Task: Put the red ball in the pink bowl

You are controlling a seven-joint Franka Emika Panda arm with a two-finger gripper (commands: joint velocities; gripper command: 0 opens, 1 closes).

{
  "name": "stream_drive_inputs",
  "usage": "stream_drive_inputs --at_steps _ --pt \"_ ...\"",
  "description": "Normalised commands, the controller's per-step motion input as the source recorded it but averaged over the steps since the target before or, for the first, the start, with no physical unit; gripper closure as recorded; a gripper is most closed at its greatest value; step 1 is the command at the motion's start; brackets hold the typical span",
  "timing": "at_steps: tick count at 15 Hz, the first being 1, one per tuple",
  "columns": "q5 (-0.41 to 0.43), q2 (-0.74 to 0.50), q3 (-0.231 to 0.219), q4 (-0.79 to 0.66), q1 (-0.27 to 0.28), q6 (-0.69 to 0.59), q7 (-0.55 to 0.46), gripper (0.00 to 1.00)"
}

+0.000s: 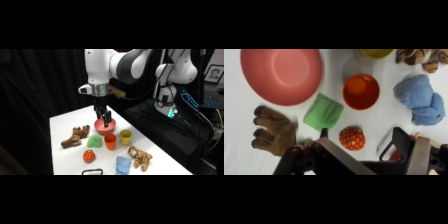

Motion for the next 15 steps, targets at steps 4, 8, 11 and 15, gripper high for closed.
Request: stream_drive_inputs --at_steps 4,8,11,15 --pt "-0.129 0.49 -0.015 0.62 0.062 -0.09 0.18 0.0" --pt "-0.105 0.49 -0.046 0.62 0.078 -0.09 0.16 0.0" --pt "-0.095 0.43 -0.065 0.53 0.085 -0.06 0.13 0.0" --pt "-0.014 0.34 -0.039 0.43 0.048 -0.04 0.07 0.0"
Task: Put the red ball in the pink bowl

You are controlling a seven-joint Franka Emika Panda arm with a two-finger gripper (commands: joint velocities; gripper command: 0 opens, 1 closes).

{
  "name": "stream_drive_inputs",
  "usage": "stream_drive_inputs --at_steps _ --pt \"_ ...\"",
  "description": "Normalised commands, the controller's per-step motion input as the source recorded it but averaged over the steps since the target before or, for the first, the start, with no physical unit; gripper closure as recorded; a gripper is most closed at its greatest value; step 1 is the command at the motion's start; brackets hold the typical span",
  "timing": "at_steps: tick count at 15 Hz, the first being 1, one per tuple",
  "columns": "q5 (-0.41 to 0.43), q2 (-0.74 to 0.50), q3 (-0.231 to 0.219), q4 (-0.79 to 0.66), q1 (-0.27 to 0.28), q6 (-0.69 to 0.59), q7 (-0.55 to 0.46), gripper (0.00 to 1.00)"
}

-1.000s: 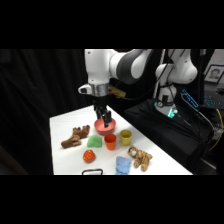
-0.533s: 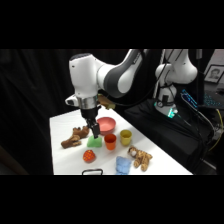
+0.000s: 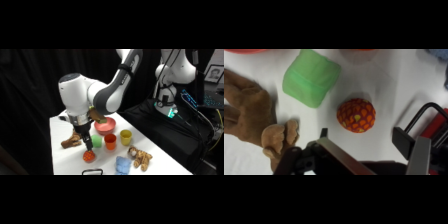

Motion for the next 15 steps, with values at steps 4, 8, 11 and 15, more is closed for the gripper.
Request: stream_drive_inputs --at_steps 4,8,11,15 --pt "0.043 0.26 -0.008 0.33 0.023 0.01 0.02 0.0" --pt "0.062 0.25 0.001 0.28 0.022 0.0 0.02 0.0" --pt "0.073 0.2 0.011 0.21 0.024 0.02 0.02 0.0" --pt "0.099 0.13 0.033 0.17 0.001 0.03 -0.01 0.16"
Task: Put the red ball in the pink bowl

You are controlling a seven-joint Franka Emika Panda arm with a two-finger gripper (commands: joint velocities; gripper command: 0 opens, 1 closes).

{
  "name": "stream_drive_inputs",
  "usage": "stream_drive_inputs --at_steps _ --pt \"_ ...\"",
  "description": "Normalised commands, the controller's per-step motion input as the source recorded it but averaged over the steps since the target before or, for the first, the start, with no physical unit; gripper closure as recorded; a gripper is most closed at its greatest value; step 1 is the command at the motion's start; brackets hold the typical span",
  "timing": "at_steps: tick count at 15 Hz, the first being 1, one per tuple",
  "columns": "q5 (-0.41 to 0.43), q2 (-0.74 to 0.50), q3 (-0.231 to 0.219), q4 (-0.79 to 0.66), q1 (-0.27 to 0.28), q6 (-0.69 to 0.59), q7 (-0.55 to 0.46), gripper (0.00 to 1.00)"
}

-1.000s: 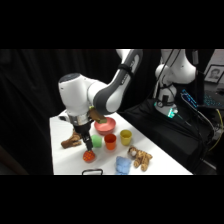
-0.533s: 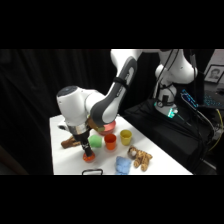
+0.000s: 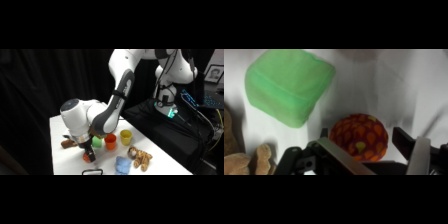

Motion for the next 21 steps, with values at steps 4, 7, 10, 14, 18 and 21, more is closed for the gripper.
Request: stream_drive_inputs --at_steps 4,7,10,14,18,21 --pt "0.135 0.05 0.073 0.11 -0.05 0.07 -0.08 0.53" --pt "0.107 0.02 0.055 0.07 -0.053 0.07 -0.09 0.77" --pt "0.094 -0.01 0.038 0.05 -0.039 0.02 -0.06 0.98" --pt "0.095 -0.15 0.037 0.0 -0.009 -0.09 -0.02 0.98" --pt "0.061 -0.32 0.024 -0.08 0.035 -0.22 0.02 0.98" --pt "0.05 -0.38 0.018 -0.11 0.04 -0.3 0.06 0.98"
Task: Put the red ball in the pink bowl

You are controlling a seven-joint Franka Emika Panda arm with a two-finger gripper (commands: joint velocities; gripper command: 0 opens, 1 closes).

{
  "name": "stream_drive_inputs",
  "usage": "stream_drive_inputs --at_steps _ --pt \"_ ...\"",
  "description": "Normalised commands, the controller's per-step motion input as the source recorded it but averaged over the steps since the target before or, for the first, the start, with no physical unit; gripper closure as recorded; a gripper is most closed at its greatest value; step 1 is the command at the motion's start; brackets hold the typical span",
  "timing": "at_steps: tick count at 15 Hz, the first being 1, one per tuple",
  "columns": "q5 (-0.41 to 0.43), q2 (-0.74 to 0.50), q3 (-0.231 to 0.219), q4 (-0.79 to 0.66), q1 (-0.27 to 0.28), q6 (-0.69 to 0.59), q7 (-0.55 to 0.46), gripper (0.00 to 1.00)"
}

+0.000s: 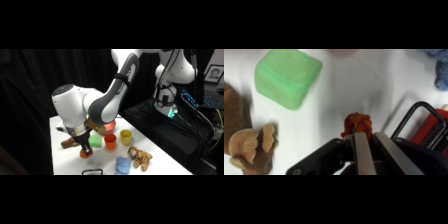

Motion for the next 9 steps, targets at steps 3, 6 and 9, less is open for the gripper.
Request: stream_drive_inputs --at_steps 3,6,9 --pt "0.078 -0.36 0.034 -0.11 -0.006 -0.27 0.03 0.98" --pt "0.095 -0.39 0.035 -0.23 -0.045 -0.17 0.0 0.98" --pt "0.117 -0.5 0.038 -0.45 -0.078 -0.02 -0.05 0.98"
